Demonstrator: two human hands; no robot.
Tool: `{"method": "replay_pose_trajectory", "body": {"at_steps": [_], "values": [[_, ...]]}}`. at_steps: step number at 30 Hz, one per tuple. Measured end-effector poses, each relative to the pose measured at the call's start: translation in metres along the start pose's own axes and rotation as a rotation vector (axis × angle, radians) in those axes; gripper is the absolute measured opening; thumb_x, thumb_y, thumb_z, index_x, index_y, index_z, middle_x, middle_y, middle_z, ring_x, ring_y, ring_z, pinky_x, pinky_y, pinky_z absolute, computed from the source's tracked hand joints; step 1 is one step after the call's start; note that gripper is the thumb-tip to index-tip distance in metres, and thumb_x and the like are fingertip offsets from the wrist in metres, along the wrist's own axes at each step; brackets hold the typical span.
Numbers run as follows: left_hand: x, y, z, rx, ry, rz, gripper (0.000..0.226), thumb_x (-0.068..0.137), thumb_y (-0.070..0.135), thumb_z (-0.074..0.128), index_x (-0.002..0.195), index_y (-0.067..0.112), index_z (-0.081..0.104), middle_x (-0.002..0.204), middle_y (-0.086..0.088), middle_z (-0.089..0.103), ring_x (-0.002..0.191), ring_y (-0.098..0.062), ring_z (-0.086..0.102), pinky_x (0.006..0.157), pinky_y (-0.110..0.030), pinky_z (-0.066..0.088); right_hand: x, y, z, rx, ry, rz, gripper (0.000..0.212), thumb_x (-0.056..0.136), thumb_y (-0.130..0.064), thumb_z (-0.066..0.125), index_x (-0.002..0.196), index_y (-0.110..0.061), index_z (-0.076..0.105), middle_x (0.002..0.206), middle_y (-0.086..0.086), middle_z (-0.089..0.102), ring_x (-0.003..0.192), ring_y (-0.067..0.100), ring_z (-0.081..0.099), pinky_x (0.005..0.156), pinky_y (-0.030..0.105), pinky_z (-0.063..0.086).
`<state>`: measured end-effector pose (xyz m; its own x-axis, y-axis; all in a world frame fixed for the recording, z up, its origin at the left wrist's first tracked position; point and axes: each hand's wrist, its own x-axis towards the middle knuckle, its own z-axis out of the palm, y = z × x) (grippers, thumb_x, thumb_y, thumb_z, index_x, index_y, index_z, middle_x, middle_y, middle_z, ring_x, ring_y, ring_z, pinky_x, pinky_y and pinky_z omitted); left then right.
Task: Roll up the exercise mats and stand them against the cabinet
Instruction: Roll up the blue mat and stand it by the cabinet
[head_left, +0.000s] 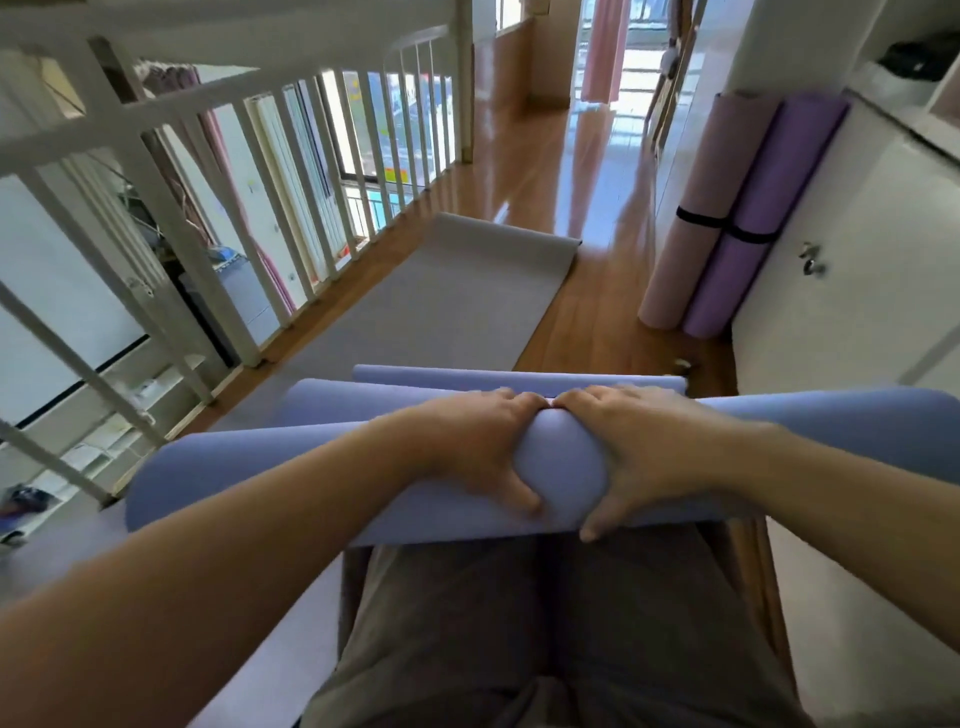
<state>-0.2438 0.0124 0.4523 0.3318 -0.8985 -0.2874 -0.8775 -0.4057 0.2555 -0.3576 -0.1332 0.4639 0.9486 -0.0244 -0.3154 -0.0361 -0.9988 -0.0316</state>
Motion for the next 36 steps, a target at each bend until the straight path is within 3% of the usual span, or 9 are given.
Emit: {"method": "replay_pose_trajectory", "body": {"at_steps": [3,8,10,14,16,19,24,29,36], "values": [[0.007,-0.002,-0.005,-0.057,-0.038,-0.033,0.085,0.073,0.057,0.071,0.144,0.031,0.031,0.136,0.004,0.05,0.119,-0.015,0.05,0.103,-0.035,0.04,0.02,0.01,-0.019,0.147,-0.192,0.03,0.097,0.053,-0.062,0.083,0.135,-0.029,0.041,0.125,-0.011,0.055,0.109,0.01,0.054,0.091,0.025,0.045],[-0.003,0.009,0.019,0.304,0.201,-0.081,0.105,0.068,0.072,0.063,0.148,0.026,0.013,0.142,0.0,0.041,0.127,-0.022,0.043,0.108,-0.047,0.033,0.048,0.026,-0.029,0.294,-0.378,0.06,0.079,0.056,-0.052,0.086,0.124,-0.029,0.054,0.114,-0.011,0.061,0.1,0.009,0.06,0.085,0.028,0.052],[0.003,0.004,0.014,0.278,0.203,-0.073,0.103,0.065,0.075,0.064,0.144,0.029,0.019,0.137,0.0,0.046,0.121,-0.022,0.048,0.103,-0.042,0.038,0.047,0.025,-0.029,0.286,-0.344,0.072,0.084,0.055,-0.057,0.085,0.126,-0.03,0.05,0.118,-0.01,0.059,0.103,0.01,0.059,0.09,0.031,0.051],[0.016,-0.008,-0.006,0.163,0.068,-0.087,0.096,0.066,0.068,0.07,0.143,0.031,0.027,0.133,0.003,0.049,0.118,-0.02,0.05,0.096,-0.038,0.039,0.024,0.01,-0.003,-0.072,0.109,0.034,0.108,0.052,-0.074,0.074,0.14,-0.03,0.032,0.13,-0.009,0.05,0.114,0.016,0.05,0.101,0.038,0.041],[0.025,-0.014,-0.017,0.069,-0.016,-0.06,0.095,0.064,0.066,0.073,0.141,0.032,0.031,0.132,0.004,0.051,0.115,-0.018,0.051,0.098,-0.036,0.043,0.021,0.008,0.003,-0.085,0.177,0.02,0.108,0.055,-0.075,0.072,0.142,-0.029,0.028,0.133,-0.007,0.049,0.117,0.016,0.049,0.101,0.036,0.039],[0.033,-0.017,-0.019,0.028,-0.04,-0.073,0.096,0.065,0.066,0.073,0.143,0.031,0.03,0.135,0.004,0.049,0.116,-0.017,0.05,0.096,-0.033,0.042,0.033,0.016,-0.012,-0.025,0.093,0.019,0.103,0.055,-0.072,0.075,0.139,-0.029,0.033,0.129,-0.007,0.052,0.112,0.015,0.052,0.093,0.033,0.042],[0.029,-0.007,0.009,0.326,0.15,-0.086,0.1,0.073,0.065,0.065,0.149,0.024,0.015,0.148,-0.002,0.036,0.133,-0.023,0.038,0.11,-0.046,0.031,0.044,0.028,-0.015,0.009,0.006,0.016,0.097,0.053,-0.069,0.079,0.133,-0.028,0.04,0.122,-0.008,0.056,0.107,0.013,0.054,0.09,0.031,0.045],[0.023,-0.003,-0.013,0.234,0.172,-0.054,0.089,0.07,0.062,0.068,0.141,0.024,0.03,0.128,-0.003,0.051,0.111,-0.025,0.053,0.092,-0.041,0.045,0.051,0.026,-0.034,0.066,-0.082,-0.041,0.092,0.053,-0.062,0.083,0.13,-0.028,0.045,0.118,-0.009,0.058,0.104,0.012,0.056,0.091,0.028,0.046],[-0.005,0.008,-0.019,0.316,0.113,-0.026,0.087,0.077,0.063,0.062,0.145,0.021,0.027,0.131,0.001,0.047,0.116,-0.021,0.053,0.097,-0.038,0.045,0.023,0.007,-0.058,0.031,-0.186,-0.088,0.086,0.054,-0.061,0.083,0.127,-0.033,0.045,0.112,-0.013,0.057,0.098,0.007,0.055,0.089,0.025,0.047]]}}
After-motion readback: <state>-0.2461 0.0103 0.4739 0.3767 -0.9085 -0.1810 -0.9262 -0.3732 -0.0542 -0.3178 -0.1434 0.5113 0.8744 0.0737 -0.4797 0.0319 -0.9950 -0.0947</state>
